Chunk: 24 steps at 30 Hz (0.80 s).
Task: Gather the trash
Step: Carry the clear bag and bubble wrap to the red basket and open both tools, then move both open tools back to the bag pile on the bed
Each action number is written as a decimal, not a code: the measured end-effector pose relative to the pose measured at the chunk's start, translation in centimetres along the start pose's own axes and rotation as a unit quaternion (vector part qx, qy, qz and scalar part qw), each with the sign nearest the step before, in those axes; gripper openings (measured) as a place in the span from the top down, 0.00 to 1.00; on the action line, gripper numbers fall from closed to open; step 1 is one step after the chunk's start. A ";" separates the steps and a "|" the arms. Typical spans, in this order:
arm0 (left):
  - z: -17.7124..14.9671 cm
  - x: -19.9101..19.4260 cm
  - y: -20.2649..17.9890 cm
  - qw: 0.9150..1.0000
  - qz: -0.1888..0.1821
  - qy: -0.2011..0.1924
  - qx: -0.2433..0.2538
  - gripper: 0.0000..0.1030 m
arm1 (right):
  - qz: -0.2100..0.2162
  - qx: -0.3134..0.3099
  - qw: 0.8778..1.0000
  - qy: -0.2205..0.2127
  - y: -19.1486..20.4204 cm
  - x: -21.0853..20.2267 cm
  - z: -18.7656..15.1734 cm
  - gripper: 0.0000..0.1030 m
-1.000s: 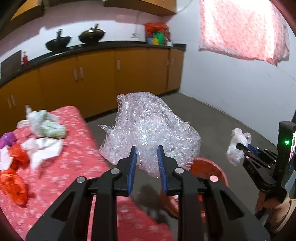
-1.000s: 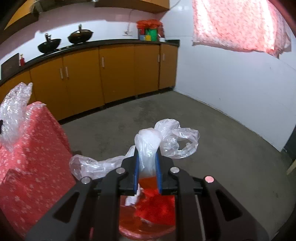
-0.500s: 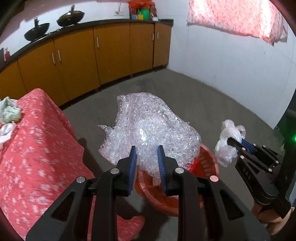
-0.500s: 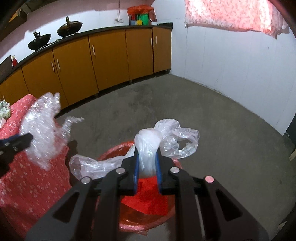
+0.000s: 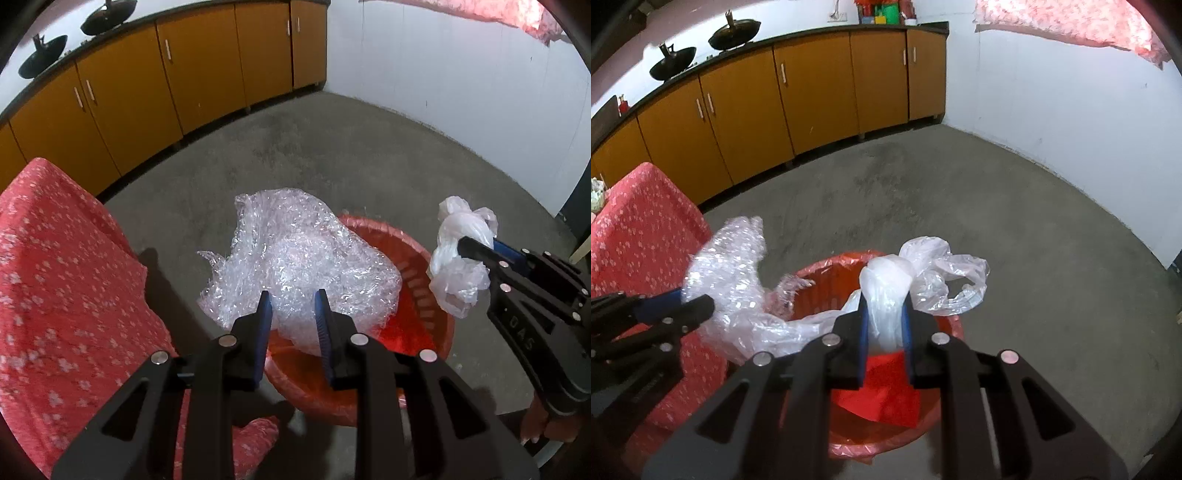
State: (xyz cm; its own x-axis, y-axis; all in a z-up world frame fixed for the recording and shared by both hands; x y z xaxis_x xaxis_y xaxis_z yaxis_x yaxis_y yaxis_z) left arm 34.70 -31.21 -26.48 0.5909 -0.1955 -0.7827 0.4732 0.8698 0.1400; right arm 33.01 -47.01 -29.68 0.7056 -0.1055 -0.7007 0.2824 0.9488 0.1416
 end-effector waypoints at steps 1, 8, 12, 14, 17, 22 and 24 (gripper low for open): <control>0.0 0.3 -0.1 1.000 0.001 0.002 0.003 0.77 | 0.002 0.000 1.000 0.002 0.0 0.3 -0.1 0.84; 0.4 1.5 -0.5 1.000 -0.002 0.006 0.008 0.77 | 0.012 0.005 1.000 0.015 -0.3 1.8 0.2 0.83; 0.4 1.7 -0.4 1.000 -0.002 0.008 0.003 0.77 | 0.023 0.012 1.000 0.017 -0.3 2.3 0.3 0.77; 0.7 1.5 0.1 1.000 -0.005 0.007 -0.011 0.74 | 0.023 0.012 1.000 0.015 -0.3 2.1 0.3 0.75; 1.1 1.1 0.9 0.999 -0.005 0.002 -0.031 0.74 | 0.021 0.013 1.000 0.012 -0.4 1.9 0.5 0.73; 2.4 -0.8 2.3 0.998 0.004 -0.021 -0.056 0.66 | 0.020 0.008 1.000 0.003 0.4 1.3 1.0 0.61; 2.8 -1.5 2.8 0.998 0.005 -0.028 -0.064 0.66 | 0.021 0.002 1.000 0.002 0.9 1.1 1.1 0.59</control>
Point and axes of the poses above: each gripper's, at about its wrist camera, not at the fingertips, and x roughly the way its jaws point, y to its left, z to its top, the point moved 10 cm from there along x, roughly the way its jaws point, and after that the axes turned 7 degrees about z, right-handed, at the moved point
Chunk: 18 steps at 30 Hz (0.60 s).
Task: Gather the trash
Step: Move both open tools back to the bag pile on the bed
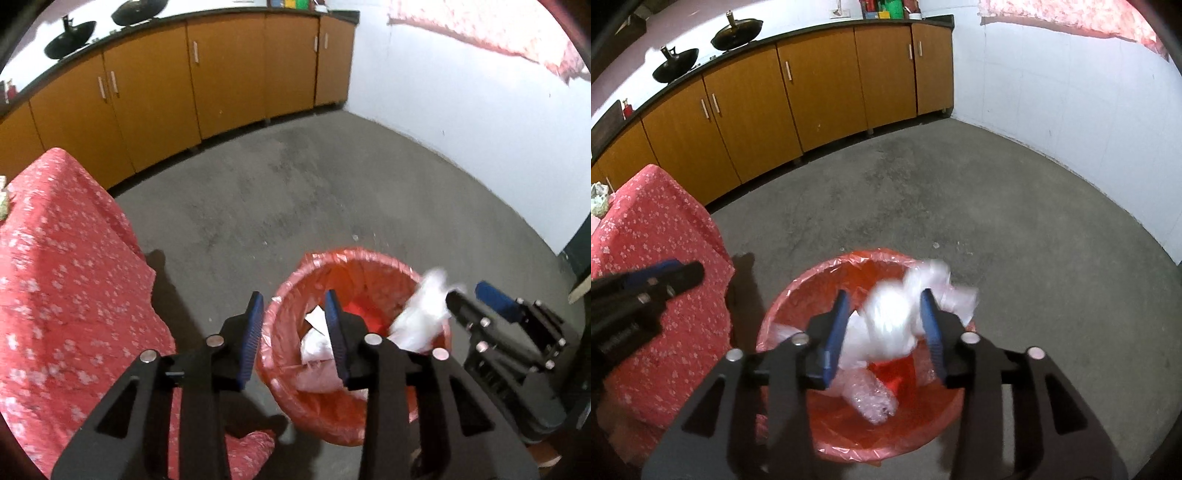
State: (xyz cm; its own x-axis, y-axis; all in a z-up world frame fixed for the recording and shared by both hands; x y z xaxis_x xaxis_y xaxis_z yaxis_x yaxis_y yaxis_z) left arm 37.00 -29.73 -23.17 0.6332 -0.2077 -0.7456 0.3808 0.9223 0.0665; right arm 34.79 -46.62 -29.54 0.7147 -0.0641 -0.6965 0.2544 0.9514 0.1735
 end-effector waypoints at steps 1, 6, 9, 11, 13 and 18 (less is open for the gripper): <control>0.4 -0.5 0.4 1.000 0.001 -0.006 -0.006 0.66 | 0.001 -0.002 1.000 -0.001 0.1 -0.1 0.1 0.59; 2.3 -2.9 2.8 0.999 0.003 -0.034 -0.031 0.66 | 0.004 0.002 1.000 -0.017 0.4 -1.6 1.1 0.59; 3.2 -4.6 4.2 0.998 0.005 -0.054 -0.043 0.65 | 0.013 -0.004 0.999 -0.034 1.8 -3.1 2.6 0.59; 3.7 -6.1 6.0 0.996 0.010 -0.068 -0.055 0.61 | 0.020 -0.015 0.999 -0.048 3.2 -4.4 3.8 0.56; 3.8 -7.7 7.9 0.994 0.017 -0.082 -0.067 0.56 | 0.037 -0.026 0.997 -0.061 5.6 -5.6 5.2 0.52; 2.9 -11.5 15.1 0.986 0.064 -0.113 -0.105 0.47 | 0.096 -0.055 0.990 -0.087 13.4 -8.2 7.8 0.45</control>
Point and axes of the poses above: each gripper's, at about its wrist camera, not at the fingertips, and x roughly the way its jaws point, y to its left, z to its top, the point moved 10 cm from there along x, roughly the way its jaws point, and after that the axes turned 7 degrees about z, right-handed, at the moved point
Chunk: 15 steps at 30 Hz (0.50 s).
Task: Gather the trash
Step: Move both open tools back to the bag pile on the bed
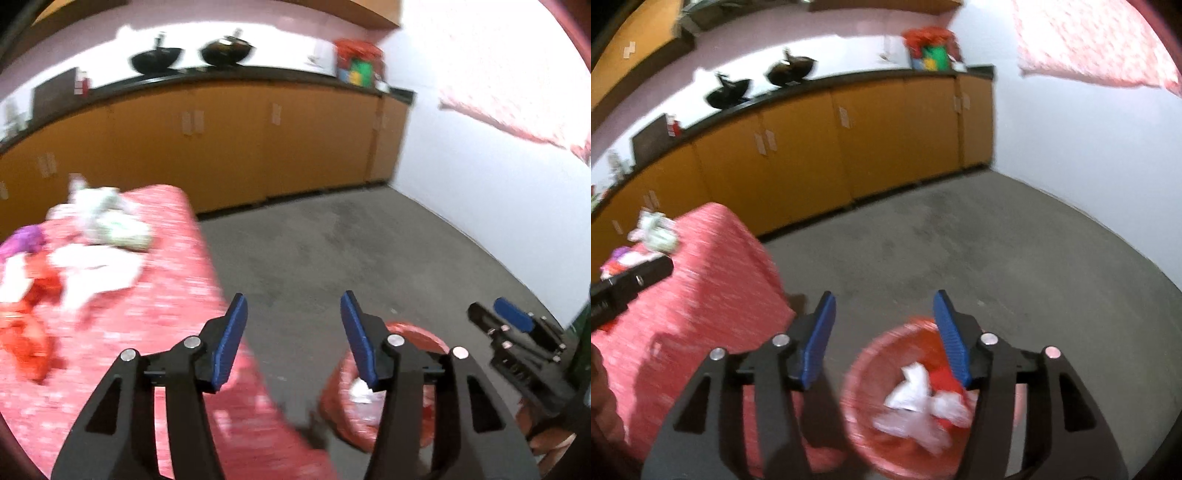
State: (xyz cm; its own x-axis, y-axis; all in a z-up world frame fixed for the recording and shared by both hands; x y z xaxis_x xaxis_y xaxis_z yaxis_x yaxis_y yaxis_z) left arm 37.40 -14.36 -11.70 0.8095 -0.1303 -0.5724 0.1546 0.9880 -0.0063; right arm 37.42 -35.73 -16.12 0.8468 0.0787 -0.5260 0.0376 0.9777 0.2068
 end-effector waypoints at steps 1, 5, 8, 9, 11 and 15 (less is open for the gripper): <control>0.2 -0.6 2.2 1.000 0.016 -0.007 -0.008 0.46 | 0.013 -0.006 1.000 -0.002 1.7 0.1 0.5 0.45; 0.5 -2.3 9.5 0.996 0.073 -0.028 -0.033 0.44 | 0.067 -0.030 0.997 -0.002 8.8 0.9 1.9 0.45; 0.4 -4.1 15.0 0.991 0.114 -0.041 -0.051 0.41 | 0.108 -0.037 0.993 0.009 14.4 2.0 2.0 0.45; 0.3 -4.7 16.4 0.989 0.128 -0.046 -0.055 0.40 | 0.119 -0.041 0.992 0.012 16.1 2.4 2.0 0.45; -0.3 -6.2 20.6 0.983 0.161 -0.056 -0.064 0.39 | 0.141 -0.056 0.988 0.017 20.0 3.3 1.9 0.45; -2.1 -7.9 26.9 0.973 0.208 -0.057 -0.088 0.38 | 0.163 -0.079 0.983 0.024 25.6 4.7 1.8 0.45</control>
Point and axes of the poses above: each gripper's, at about its wrist camera, not at the fingertips, and x roughly the way its jaws point, y to its left, z to its top, the point moved 10 cm from there along x, roughly the way its jaws point, and after that the axes turned 7 degrees about z, right-handed, at the moved point
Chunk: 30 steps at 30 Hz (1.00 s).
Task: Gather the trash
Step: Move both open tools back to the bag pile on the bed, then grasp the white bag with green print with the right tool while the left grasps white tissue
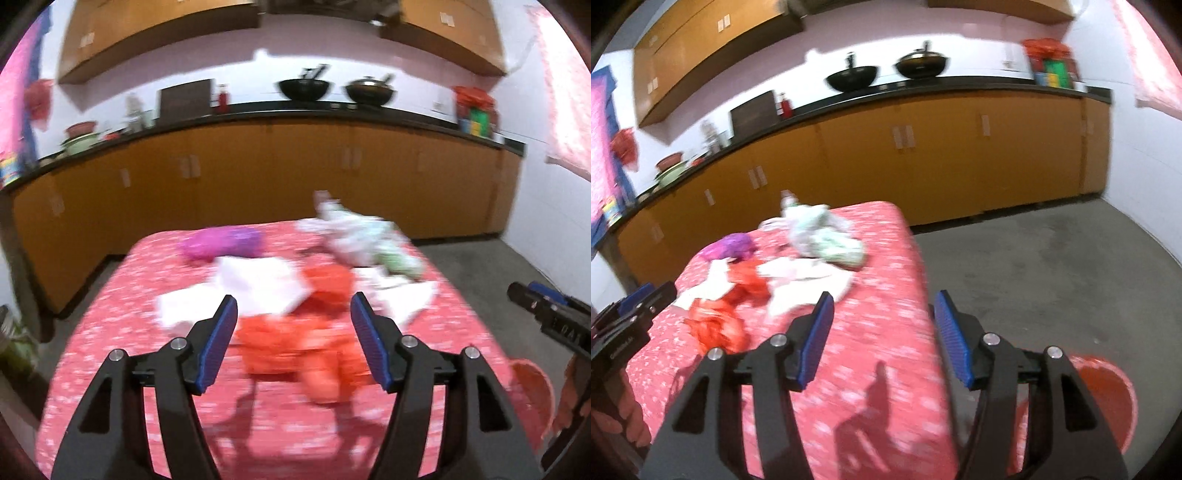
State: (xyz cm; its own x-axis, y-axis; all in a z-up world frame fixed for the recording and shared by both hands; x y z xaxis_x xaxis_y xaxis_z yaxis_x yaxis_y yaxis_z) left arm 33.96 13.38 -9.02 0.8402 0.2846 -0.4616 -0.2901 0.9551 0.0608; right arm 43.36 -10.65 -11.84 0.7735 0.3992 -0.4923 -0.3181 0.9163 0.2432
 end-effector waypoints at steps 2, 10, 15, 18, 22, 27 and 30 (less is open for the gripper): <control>-0.1 0.9 3.0 1.000 0.017 0.009 -0.018 0.38 | 0.008 -0.008 1.000 0.005 1.9 1.8 0.8 0.45; -1.4 2.8 10.1 0.996 0.050 0.034 -0.069 0.38 | 0.013 -0.047 0.998 0.039 4.8 10.2 4.9 0.45; -1.3 3.9 11.7 0.995 0.057 0.032 -0.073 0.38 | 0.010 -0.057 0.996 0.070 4.8 15.2 5.8 0.42; -1.1 4.6 12.1 0.995 0.048 0.037 -0.079 0.38 | 0.019 -0.062 0.994 0.084 5.0 17.2 5.9 0.37; -1.0 5.1 12.3 0.995 0.035 0.045 -0.084 0.38 | 0.030 -0.062 0.992 0.102 5.2 19.3 6.0 0.30; -1.2 5.7 12.4 0.994 0.029 0.058 -0.083 0.38 | 0.055 -0.079 0.988 0.119 6.4 20.3 5.0 0.59; -1.2 6.1 12.2 0.995 0.028 0.066 -0.075 0.38 | 0.058 -0.088 0.987 0.118 7.1 20.0 4.8 0.69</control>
State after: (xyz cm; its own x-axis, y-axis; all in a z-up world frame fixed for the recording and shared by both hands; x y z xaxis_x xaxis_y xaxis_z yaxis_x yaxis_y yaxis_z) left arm 35.00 26.67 -12.16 0.7565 0.3141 -0.5736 -0.4082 0.9121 -0.0389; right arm 59.21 3.70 -15.90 0.5841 0.4795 -0.6550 -0.5040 0.8467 0.1703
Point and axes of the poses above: each gripper's, at about its wrist camera, not at the fingertips, and x roughly the way its jaws point, y to its left, z to its top, the point moved 10 cm from there along x, roughly the way its jaws point, and after that the axes turned 7 degrees about z, right-handed, at the moved point
